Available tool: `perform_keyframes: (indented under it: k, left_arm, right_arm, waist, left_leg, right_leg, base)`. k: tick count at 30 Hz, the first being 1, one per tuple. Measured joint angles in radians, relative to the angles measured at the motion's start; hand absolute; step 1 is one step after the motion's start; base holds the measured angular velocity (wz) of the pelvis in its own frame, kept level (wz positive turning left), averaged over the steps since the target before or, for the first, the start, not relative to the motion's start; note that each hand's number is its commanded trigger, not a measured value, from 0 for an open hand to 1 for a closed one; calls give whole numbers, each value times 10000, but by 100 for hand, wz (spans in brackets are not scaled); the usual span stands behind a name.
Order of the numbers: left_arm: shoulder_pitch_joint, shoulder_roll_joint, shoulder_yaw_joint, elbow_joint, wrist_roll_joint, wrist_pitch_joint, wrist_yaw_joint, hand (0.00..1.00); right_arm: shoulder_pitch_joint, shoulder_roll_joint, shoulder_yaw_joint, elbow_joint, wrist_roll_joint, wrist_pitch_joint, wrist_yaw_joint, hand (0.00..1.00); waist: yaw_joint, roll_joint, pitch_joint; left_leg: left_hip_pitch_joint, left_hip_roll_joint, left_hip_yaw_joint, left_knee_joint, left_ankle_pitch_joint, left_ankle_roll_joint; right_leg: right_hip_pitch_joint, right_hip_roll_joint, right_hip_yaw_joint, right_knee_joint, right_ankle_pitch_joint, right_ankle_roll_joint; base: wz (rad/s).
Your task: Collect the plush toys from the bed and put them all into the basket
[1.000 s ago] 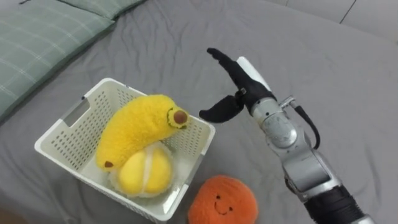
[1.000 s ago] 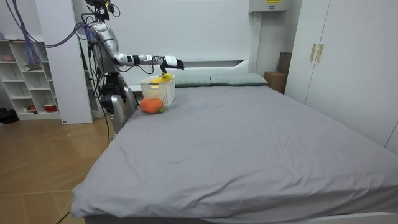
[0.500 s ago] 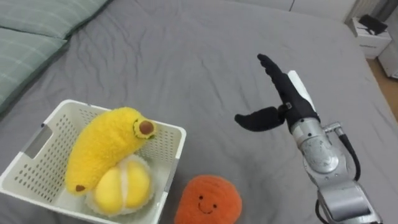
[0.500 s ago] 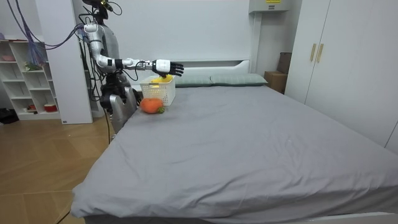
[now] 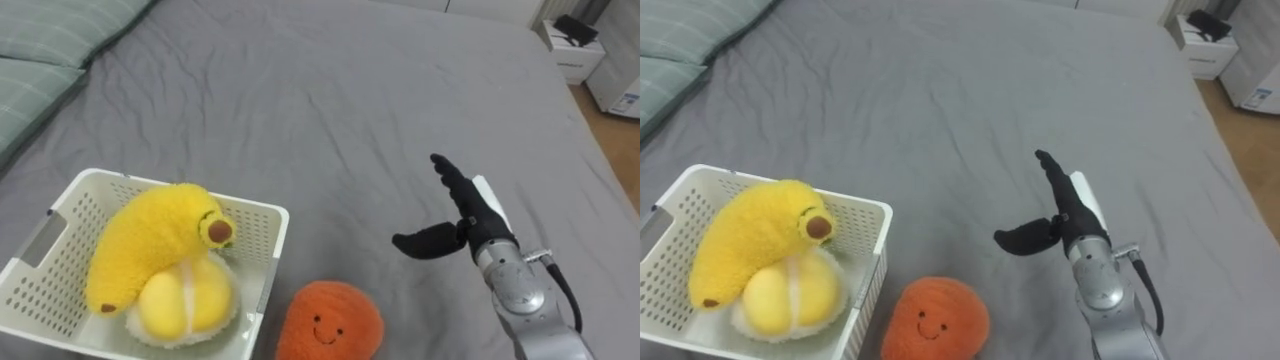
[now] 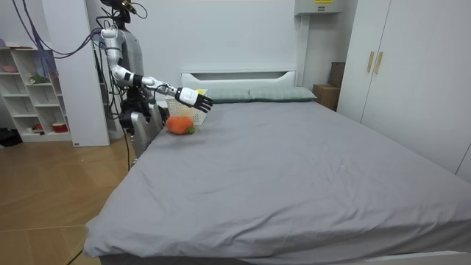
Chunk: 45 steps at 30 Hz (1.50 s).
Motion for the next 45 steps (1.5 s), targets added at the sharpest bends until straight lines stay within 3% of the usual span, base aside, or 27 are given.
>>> perform_keyframes:
  k: [4, 11, 13, 23, 25, 31, 32, 33, 34, 35, 36, 37, 45]
  left_arm:
    - [-1, -79, 2, 0, 3, -25, 57, 0]
    - [31, -80, -186, -103, -114, -27, 208, 0]
    - [17, -81, -310, -112, -209, -31, 233, 0]
    - [-5, -73, -750, -129, -269, -199, 359, 0]
    - [-16, -69, -775, -135, -274, -243, 347, 0]
    - [-78, -115, -947, -10, -272, -377, 231, 0]
    - [-78, -118, -947, -9, -272, -394, 213, 0]
    - [-74, -118, -945, -10, -271, -399, 195, 0]
    - [-58, -119, -946, -9, -271, -398, 181, 0]
    - [-46, -121, -946, -9, -271, -398, 173, 0]
    - [-35, -124, -946, -9, -271, -397, 164, 0]
    - [-37, -124, -947, -10, -276, -397, 156, 0]
    - [-34, -122, -950, -11, -263, -399, 140, 0]
  right_arm:
    - [194, 267, 33, 262, -65, 7, 292, 0]
    - [278, 417, 1006, 745, -745, 8, 987, 0]
    - [275, 626, 1101, 1357, -1137, 77, 1230, 0]
    - [169, 760, 1469, 2196, -1327, 111, 2025, 0]
    - [117, 770, 1597, 2566, -1348, 113, 2106, 0]
    - [90, 809, 1960, 2825, -1397, 118, 2458, 0]
    - [88, 807, 1960, 2826, -1415, 118, 2460, 3]
    - [61, 807, 1959, 2825, -1418, 118, 2464, 13]
    - [17, 809, 1960, 2825, -1418, 118, 2502, 30]
    - [0, 808, 1960, 2825, -1419, 118, 2541, 58]
    - [-12, 808, 1960, 2825, -1419, 118, 2577, 75]
    - [-19, 810, 1960, 2822, -1424, 118, 2613, 100]
    - [-172, 972, 1958, 2817, -1705, 118, 2634, 100]
  waist:
    - [17, 42, 24]
    - [58, -1, -4]
    - [249, 11, 4]
    - [543, -40, 23]
    - [574, -84, -4]
    - [857, -89, 86]
    - [868, -102, 101]
    - [888, -136, 129]
    - [897, -153, 141]
    - [897, -155, 142]
    - [898, -157, 141]
    - [904, -162, 137]
    - [903, -190, 117]
  left_leg:
    - [-10, 4, -11, -13, -10, 3]
    - [-2, -3, -40, 1, -12, 7]
    - [-7, -2, -45, 1, -11, 7]
    - [-50, -16, -97, 0, -13, 9]
    - [-83, -18, -151, 1, -13, 8]
    - [-122, -16, -204, -3, -13, 6]
    - [-125, -16, -209, -2, -14, 5]
    - [-137, -16, -219, 2, -14, 5]
    - [-152, -18, -231, 7, -15, 4]
    - [-159, -20, -236, 9, -15, 4]
    - [-166, -21, -243, 10, -17, 4]
    - [-173, -21, -250, 10, -19, 3]
    - [-193, -22, -263, 10, -20, 2]
  right_leg:
    - [-8, 4, 7, 0, -5, 7]
    - [7, 3, 2, -6, -6, 9]
    - [-3, 3, 6, 1, -6, 9]
    - [3, -1, -69, -72, -8, 13]
    - [19, 2, -130, -122, -7, 13]
    - [16, -4, -231, -131, -7, 13]
    - [16, -5, -234, -131, -7, 13]
    - [16, -5, -237, -131, -7, 13]
    - [12, -4, -241, -132, -7, 13]
    - [10, -3, -243, -133, -7, 13]
    - [9, -1, -247, -137, -7, 13]
    - [5, 0, -249, -144, -7, 13]
    - [-9, 1, -261, -163, -7, 13]
  base:
    - [0]
    - [0]
    - [0]
    - [1]
    - [10]
    - [2]
    - [0]
    - [0]
    - [0]
    - [0]
    - [0]
    - [0]
    - [0]
